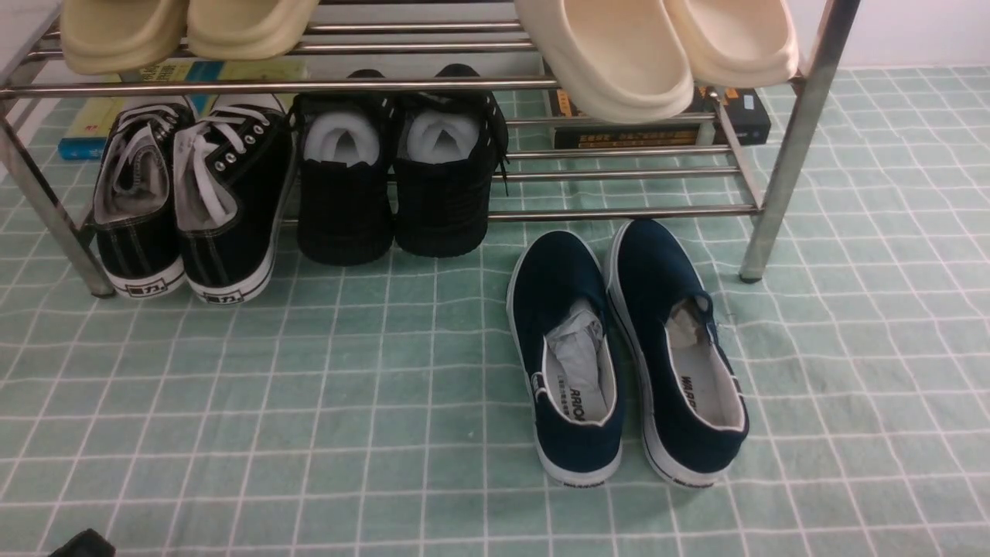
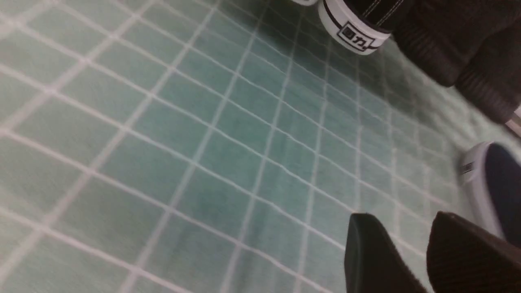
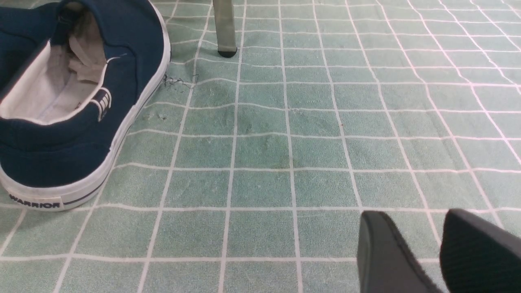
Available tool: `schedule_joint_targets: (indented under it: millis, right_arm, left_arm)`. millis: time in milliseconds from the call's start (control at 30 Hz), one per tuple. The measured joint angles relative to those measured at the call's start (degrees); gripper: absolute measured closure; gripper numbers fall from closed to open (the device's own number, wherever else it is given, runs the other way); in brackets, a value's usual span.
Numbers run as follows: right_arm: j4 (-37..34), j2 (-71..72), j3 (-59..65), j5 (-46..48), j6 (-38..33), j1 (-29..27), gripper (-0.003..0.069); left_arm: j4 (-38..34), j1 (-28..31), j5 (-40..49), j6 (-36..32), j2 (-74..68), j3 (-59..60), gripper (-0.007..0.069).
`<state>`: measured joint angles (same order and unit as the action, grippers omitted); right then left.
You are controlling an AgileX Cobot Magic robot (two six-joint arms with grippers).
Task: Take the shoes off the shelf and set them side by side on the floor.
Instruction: 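Grasp the leftmost shoe on the bottom shelf of the shoe rack with the left gripper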
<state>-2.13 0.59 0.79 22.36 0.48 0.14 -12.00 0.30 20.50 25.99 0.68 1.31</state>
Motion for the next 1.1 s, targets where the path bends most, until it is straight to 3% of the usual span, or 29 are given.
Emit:
schedule_joint_targets:
  millis: [33,200,567,633,733,833,933,1000,1100]
  right_arm:
    - [0.0,0.0,0.0,0.0,0.0,0.0,0.042]
    - [0.0,0.0,0.0,0.0,0.0,0.0,0.042]
    - [0.0,0.0,0.0,0.0,0.0,0.0,0.042]
    - [0.0,0.0,0.0,0.0,0.0,0.0,0.042]
    - [0.0,0.0,0.0,0.0,0.0,0.0,0.042]
    - [0.0,0.0,0.0,0.0,0.0,0.0,0.042]
    - [0.0,0.0,0.0,0.0,0.0,0.0,0.042]
    - [0.0,0.0,0.0,0.0,0.0,0.0,0.042]
    - [0.0,0.0,0.0,0.0,0.0,0.0,0.042]
  left_arm:
    - [-3.9,0.0,0.2,4.5,0.0,0.0,0.0383]
    - [-9.6,0.0,0.5,12.8,0.0,0.0,0.0383]
    - [-8.2,0.0,-4.0,16.4,0.0,0.3,0.0393]
    - [-10.2,0.0,-7.6,17.0,0.0,-0.1,0.0441]
    - [-10.6,0.0,-8.3,15.5,0.0,-2.4,0.0499]
    - [-10.7,0.0,-9.3,9.0,-0.8,-10.8,0.0606]
    - [-10.7,0.0,-6.6,6.5,-6.1,-17.9,0.0624]
    - [-10.4,0.0,-3.2,6.0,-10.4,-21.3,0.0624]
    - [-6.3,0.0,12.9,1.6,-23.7,-29.0,0.0624]
